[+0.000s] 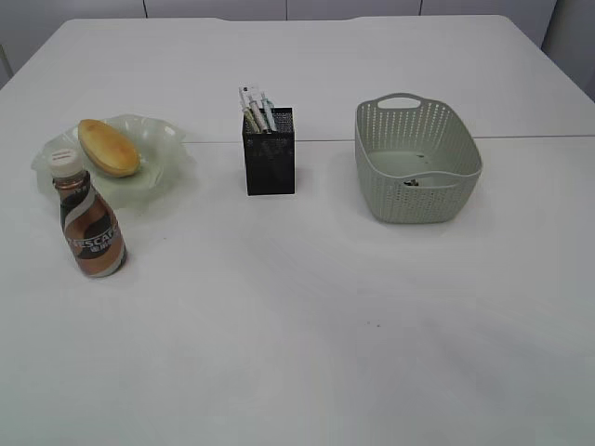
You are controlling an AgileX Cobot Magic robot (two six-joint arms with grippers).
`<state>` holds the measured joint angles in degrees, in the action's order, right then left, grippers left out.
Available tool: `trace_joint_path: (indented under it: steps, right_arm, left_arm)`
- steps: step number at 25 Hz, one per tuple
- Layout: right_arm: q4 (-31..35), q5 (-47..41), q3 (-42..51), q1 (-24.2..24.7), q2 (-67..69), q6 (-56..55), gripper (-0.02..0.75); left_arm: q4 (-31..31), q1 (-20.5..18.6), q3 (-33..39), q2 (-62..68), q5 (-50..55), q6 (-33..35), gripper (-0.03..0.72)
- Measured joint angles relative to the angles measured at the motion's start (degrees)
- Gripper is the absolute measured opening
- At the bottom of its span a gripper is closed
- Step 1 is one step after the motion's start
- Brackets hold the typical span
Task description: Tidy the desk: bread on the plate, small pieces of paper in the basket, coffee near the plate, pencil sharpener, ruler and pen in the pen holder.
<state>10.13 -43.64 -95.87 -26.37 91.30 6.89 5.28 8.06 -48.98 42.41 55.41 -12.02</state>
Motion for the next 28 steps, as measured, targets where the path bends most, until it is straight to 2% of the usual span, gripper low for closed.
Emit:
trace_joint_path:
  steps: [4, 9, 11, 19, 25, 28]
  right_arm:
    - [-0.10, -7.14, 0.00, 0.00, -4.67, -0.34, 0.395]
    - [-0.33, -23.50, 0.00, 0.00, -6.18, -0.46, 0.405]
    - [-0.32, -26.78, 0.00, 0.00, -6.18, -0.46, 0.406]
    - [-2.56, -27.93, 0.00, 0.00, -6.18, -5.09, 0.406]
    - [-11.70, -28.15, 0.00, 0.00, -8.86, -9.88, 0.406]
    - [-13.20, -28.26, 0.00, 0.00, -11.64, -10.39, 0.406]
  left_arm:
    - [-2.43, 0.00, -4.54, 0.00, 1.45, 0.00, 0.428]
    - [-7.63, 0.00, -8.25, 0.00, 4.40, 0.45, 0.457]
    - [-10.03, 0.00, -8.74, 0.00, 6.58, 1.41, 0.470]
    - [-14.90, 0.00, -8.87, 0.00, 10.04, 5.03, 0.480]
    - [-14.29, 0.00, -8.87, 0.00, 13.15, 6.86, 0.480]
    - [-11.78, 0.00, -8.87, 0.00, 14.53, 8.98, 0.480]
